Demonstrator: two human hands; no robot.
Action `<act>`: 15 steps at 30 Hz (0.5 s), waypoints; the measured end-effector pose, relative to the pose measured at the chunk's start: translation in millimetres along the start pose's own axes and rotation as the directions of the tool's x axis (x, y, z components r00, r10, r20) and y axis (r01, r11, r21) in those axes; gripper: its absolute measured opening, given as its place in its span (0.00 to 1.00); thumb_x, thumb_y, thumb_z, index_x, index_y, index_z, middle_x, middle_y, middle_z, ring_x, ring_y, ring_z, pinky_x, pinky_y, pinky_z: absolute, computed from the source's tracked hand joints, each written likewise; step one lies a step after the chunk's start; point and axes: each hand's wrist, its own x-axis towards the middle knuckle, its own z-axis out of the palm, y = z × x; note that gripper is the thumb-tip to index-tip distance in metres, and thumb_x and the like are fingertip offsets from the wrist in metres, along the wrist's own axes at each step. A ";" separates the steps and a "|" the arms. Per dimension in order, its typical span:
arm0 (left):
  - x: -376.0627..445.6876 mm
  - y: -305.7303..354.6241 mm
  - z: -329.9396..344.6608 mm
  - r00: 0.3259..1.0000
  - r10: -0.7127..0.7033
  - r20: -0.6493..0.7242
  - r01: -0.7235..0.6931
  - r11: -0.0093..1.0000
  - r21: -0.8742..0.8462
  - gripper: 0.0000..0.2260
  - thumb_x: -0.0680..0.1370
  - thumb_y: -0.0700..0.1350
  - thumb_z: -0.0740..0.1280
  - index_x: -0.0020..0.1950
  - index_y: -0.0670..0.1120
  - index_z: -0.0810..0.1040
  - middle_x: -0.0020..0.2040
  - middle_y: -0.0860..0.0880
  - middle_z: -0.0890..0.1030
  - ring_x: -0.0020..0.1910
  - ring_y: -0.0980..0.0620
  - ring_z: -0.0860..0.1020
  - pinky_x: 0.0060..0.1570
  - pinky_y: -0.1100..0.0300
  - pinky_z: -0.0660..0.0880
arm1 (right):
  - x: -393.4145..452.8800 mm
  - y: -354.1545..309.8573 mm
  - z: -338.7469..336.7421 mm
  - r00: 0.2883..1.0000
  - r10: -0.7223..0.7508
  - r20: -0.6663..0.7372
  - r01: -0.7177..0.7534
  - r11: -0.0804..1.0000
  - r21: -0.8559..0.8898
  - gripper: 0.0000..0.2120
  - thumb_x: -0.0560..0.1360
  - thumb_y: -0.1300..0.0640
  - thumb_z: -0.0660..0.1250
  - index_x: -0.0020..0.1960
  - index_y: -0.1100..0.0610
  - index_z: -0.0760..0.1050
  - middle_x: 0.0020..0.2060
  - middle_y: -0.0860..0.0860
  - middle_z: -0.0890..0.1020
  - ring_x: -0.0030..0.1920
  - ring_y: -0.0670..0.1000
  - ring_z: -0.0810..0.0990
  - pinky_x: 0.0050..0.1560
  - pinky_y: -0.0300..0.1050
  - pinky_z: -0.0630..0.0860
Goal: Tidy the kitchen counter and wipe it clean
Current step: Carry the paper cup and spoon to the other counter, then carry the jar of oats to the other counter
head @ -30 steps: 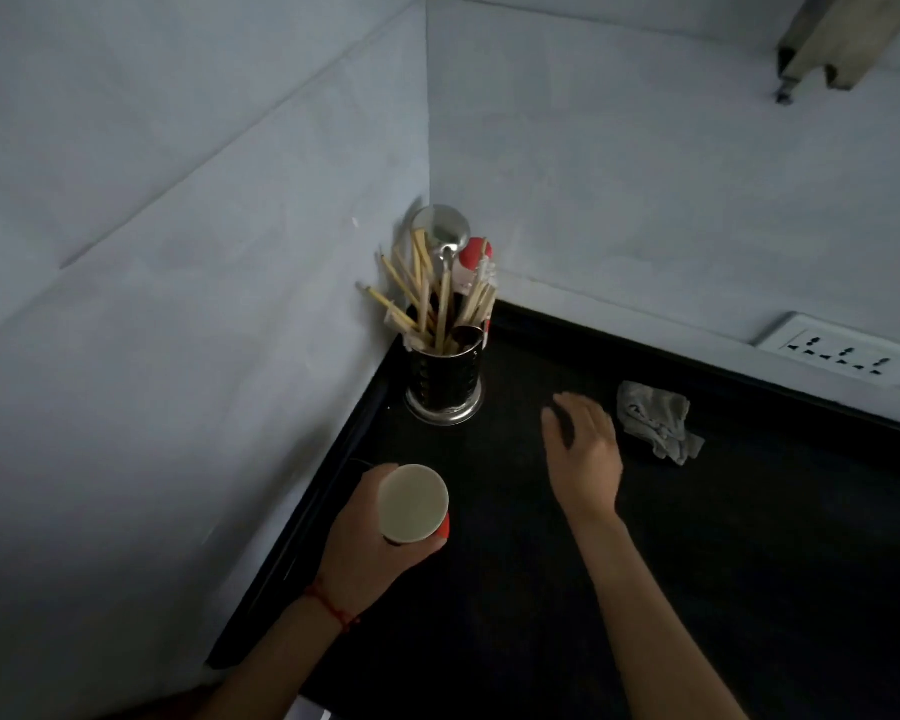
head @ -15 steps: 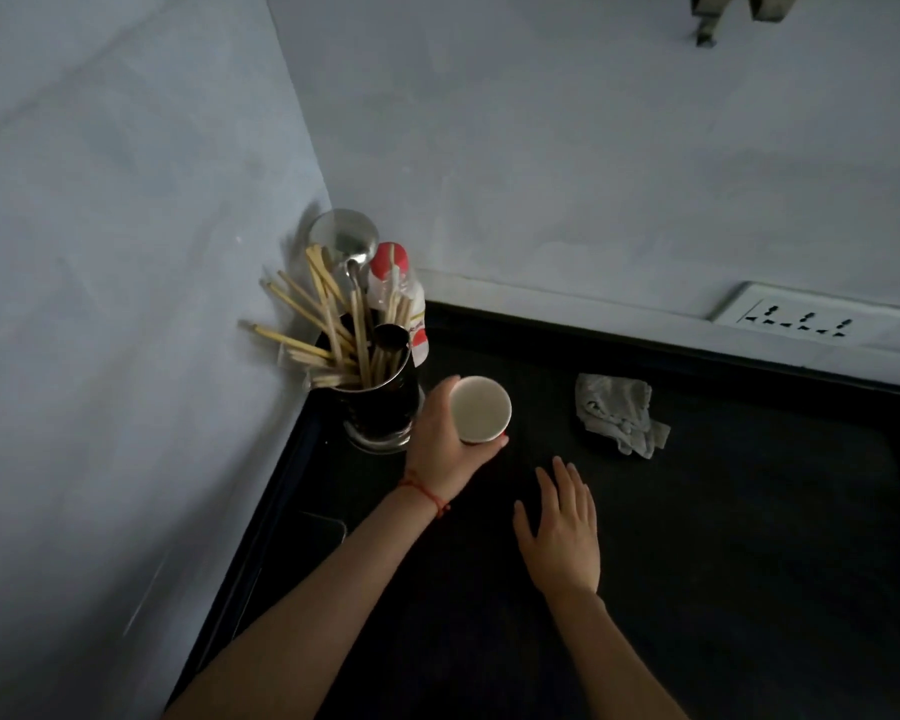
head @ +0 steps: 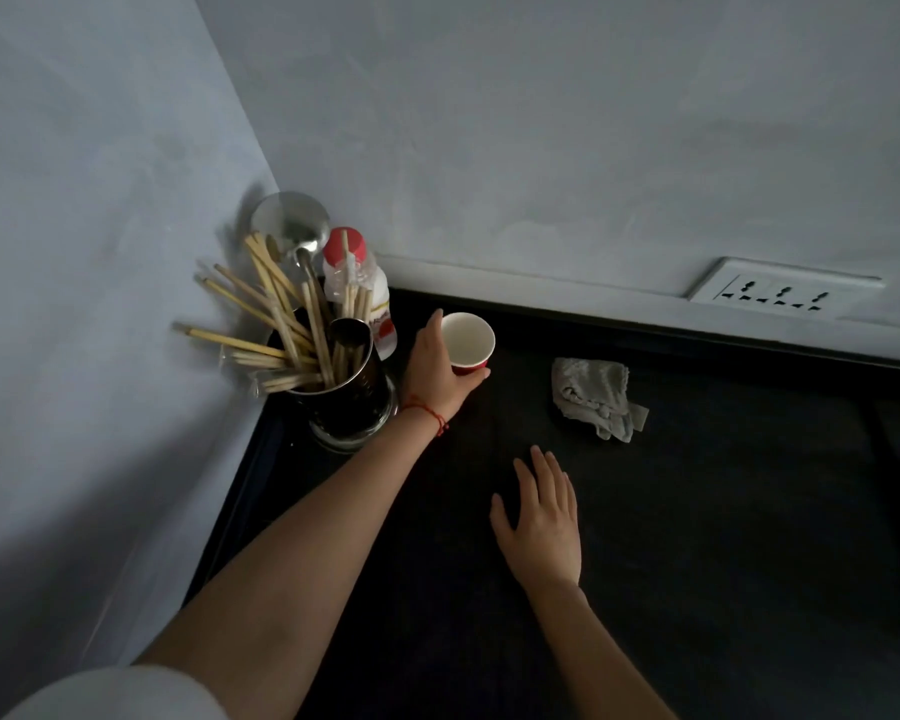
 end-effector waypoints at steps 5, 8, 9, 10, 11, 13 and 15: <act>-22.0 -2.6 -9.0 1.000 0.022 -0.016 -0.022 1.000 0.019 0.44 0.66 0.48 0.75 0.74 0.42 0.53 0.72 0.42 0.62 0.71 0.45 0.62 0.68 0.55 0.62 | -0.7 0.9 0.7 1.000 0.004 0.013 -0.004 1.000 0.022 0.23 0.74 0.49 0.64 0.66 0.59 0.69 0.70 0.57 0.68 0.72 0.57 0.63 0.71 0.51 0.57; -51.7 -7.4 -13.3 0.998 0.057 -0.024 -0.055 0.996 0.064 0.37 0.70 0.49 0.72 0.73 0.42 0.57 0.72 0.42 0.63 0.72 0.46 0.62 0.69 0.56 0.61 | -0.2 -0.1 -2.5 0.999 0.000 0.039 -0.001 0.999 0.041 0.24 0.75 0.50 0.63 0.68 0.58 0.67 0.71 0.57 0.65 0.74 0.56 0.59 0.72 0.50 0.54; -63.7 -9.4 -14.4 0.998 0.068 -0.014 -0.067 0.993 0.095 0.34 0.71 0.49 0.70 0.72 0.43 0.59 0.71 0.42 0.63 0.71 0.47 0.62 0.70 0.55 0.62 | -0.2 -0.6 -4.9 0.998 -0.004 0.058 0.001 0.998 0.055 0.24 0.75 0.50 0.62 0.69 0.58 0.66 0.73 0.56 0.63 0.74 0.55 0.57 0.72 0.49 0.51; -76.5 -11.3 -15.6 0.997 0.082 0.007 -0.082 0.989 0.125 0.31 0.73 0.50 0.68 0.71 0.43 0.60 0.71 0.42 0.64 0.71 0.47 0.63 0.70 0.54 0.64 | -1.2 -1.1 -8.1 0.997 -0.004 0.076 -0.002 0.997 0.072 0.24 0.76 0.50 0.61 0.70 0.57 0.64 0.74 0.55 0.61 0.75 0.54 0.55 0.73 0.47 0.49; -89.8 -13.4 -16.3 0.995 0.098 0.035 -0.102 0.985 0.140 0.29 0.73 0.50 0.67 0.71 0.43 0.62 0.71 0.43 0.65 0.71 0.48 0.63 0.70 0.54 0.65 | -4.4 -1.6 -12.1 0.997 0.000 0.080 -0.007 0.996 0.088 0.24 0.76 0.50 0.61 0.70 0.56 0.63 0.74 0.54 0.60 0.75 0.53 0.53 0.73 0.47 0.48; -117.9 -18.3 -16.7 0.985 0.137 0.102 -0.150 0.980 0.134 0.26 0.74 0.49 0.67 0.69 0.44 0.65 0.69 0.44 0.68 0.70 0.49 0.65 0.68 0.59 0.65 | -20.0 -1.5 -21.5 0.999 0.023 0.024 -0.026 0.993 0.117 0.24 0.77 0.51 0.61 0.70 0.55 0.63 0.73 0.53 0.62 0.75 0.53 0.54 0.72 0.48 0.49; -144.1 -23.3 -14.8 0.969 0.170 0.177 -0.194 0.973 0.126 0.23 0.74 0.48 0.67 0.67 0.45 0.68 0.67 0.45 0.71 0.68 0.51 0.67 0.64 0.66 0.63 | -44.8 0.5 -31.9 0.995 0.094 -0.024 -0.090 0.985 0.148 0.23 0.77 0.51 0.61 0.70 0.55 0.64 0.73 0.53 0.63 0.75 0.52 0.55 0.72 0.49 0.52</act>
